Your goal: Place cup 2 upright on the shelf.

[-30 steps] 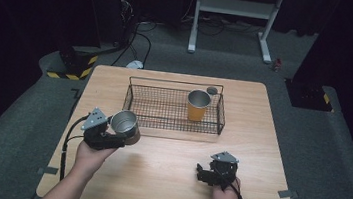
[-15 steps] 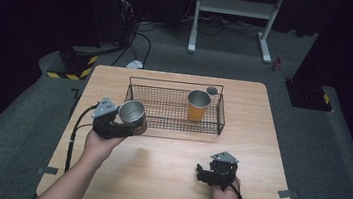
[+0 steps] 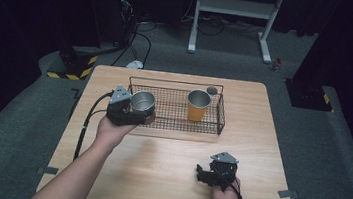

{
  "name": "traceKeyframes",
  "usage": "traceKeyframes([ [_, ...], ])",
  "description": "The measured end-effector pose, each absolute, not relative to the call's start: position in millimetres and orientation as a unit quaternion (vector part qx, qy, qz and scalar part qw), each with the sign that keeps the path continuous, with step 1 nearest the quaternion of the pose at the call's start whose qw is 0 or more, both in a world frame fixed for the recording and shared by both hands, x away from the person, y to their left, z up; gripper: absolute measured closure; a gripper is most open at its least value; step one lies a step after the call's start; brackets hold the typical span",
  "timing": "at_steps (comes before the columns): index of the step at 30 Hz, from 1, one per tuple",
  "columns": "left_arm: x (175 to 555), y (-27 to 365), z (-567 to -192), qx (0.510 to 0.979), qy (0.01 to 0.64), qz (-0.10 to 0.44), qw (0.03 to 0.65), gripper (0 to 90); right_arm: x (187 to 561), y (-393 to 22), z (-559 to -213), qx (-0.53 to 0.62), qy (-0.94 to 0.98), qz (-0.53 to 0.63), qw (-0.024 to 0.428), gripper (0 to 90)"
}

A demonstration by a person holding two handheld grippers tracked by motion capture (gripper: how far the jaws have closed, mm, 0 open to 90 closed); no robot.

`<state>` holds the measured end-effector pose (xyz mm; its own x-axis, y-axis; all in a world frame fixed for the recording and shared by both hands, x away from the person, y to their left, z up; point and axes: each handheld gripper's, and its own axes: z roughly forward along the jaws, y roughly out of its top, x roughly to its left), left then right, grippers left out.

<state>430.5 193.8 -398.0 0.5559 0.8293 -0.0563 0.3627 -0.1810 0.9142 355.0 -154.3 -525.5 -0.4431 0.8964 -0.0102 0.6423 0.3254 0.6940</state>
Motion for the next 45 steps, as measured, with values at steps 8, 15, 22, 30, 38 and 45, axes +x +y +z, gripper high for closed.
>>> traceKeyframes([
  [8,453,189,-402,0.731,0.418,0.234,0.486,18.8,355,-154,-525,0.486,0.789,0.316,0.201,9.0],
  [15,469,184,-407,0.731,0.43,0.24,0.472,18.8,355,-154,-525,0.486,0.789,0.316,0.201,9.0],
  [22,484,180,-410,0.727,0.442,0.236,0.47,18.8,355,-154,-526,0.486,0.789,0.317,0.201,9.0],
  [30,498,172,-416,0.729,0.452,0.233,0.457,18.8,355,-154,-525,0.486,0.789,0.317,0.201,9.0],
  [38,508,168,-427,0.722,0.47,0.237,0.45,18.8,355,-154,-525,0.486,0.789,0.316,0.201,9.0],
  [45,516,166,-436,0.721,0.486,0.234,0.436,18.8,355,-154,-526,0.486,0.789,0.316,0.202,9.3],
])
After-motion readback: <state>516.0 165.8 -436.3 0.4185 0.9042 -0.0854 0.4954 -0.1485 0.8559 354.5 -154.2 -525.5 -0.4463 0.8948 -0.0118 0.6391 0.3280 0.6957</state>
